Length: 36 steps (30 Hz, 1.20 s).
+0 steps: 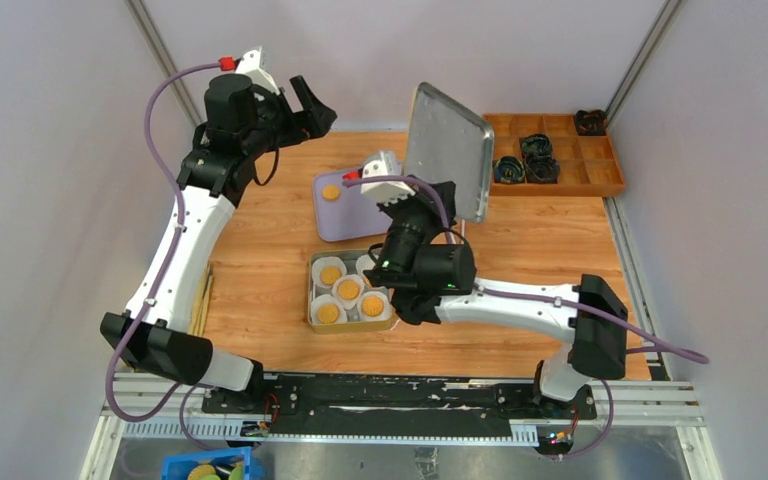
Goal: Pack the cookies
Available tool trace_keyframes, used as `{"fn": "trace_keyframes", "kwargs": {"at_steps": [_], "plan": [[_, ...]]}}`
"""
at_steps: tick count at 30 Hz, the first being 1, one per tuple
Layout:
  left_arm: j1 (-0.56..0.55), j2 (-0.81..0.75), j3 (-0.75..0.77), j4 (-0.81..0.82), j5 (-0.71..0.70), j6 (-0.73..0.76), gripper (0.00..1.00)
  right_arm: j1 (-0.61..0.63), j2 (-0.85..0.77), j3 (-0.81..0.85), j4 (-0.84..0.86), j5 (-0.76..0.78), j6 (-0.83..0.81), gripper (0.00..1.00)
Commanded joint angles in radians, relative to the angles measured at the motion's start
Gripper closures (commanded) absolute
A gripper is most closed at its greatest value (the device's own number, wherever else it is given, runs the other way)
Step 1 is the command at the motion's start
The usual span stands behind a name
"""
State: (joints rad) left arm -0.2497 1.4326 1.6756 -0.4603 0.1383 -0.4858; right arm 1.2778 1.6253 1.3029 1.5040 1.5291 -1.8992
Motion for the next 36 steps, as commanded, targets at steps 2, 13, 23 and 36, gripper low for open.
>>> {"fn": "trace_keyframes", "kwargs": {"at_steps": [2, 13, 23, 36], "plan": [[0.004, -0.061, -0.087, 0.007, -0.016, 0.020, 0.07, 0.025, -0.115, 0.179, 0.090, 0.118, -0.078, 0.98], [0.004, -0.035, -0.088, -0.008, 0.035, 0.020, 0.07, 0.160, -0.242, 0.512, 0.073, 0.124, -0.219, 0.96], [0.004, -0.007, -0.111, 0.028, 0.096, -0.008, 0.07, 0.522, -0.408, 0.527, 0.045, 0.164, -0.176, 0.93], [0.004, -0.009, -0.067, -0.027, 0.034, 0.039, 0.07, 1.217, -0.988, 0.394, -1.717, 0.020, 1.543, 0.93]]}}
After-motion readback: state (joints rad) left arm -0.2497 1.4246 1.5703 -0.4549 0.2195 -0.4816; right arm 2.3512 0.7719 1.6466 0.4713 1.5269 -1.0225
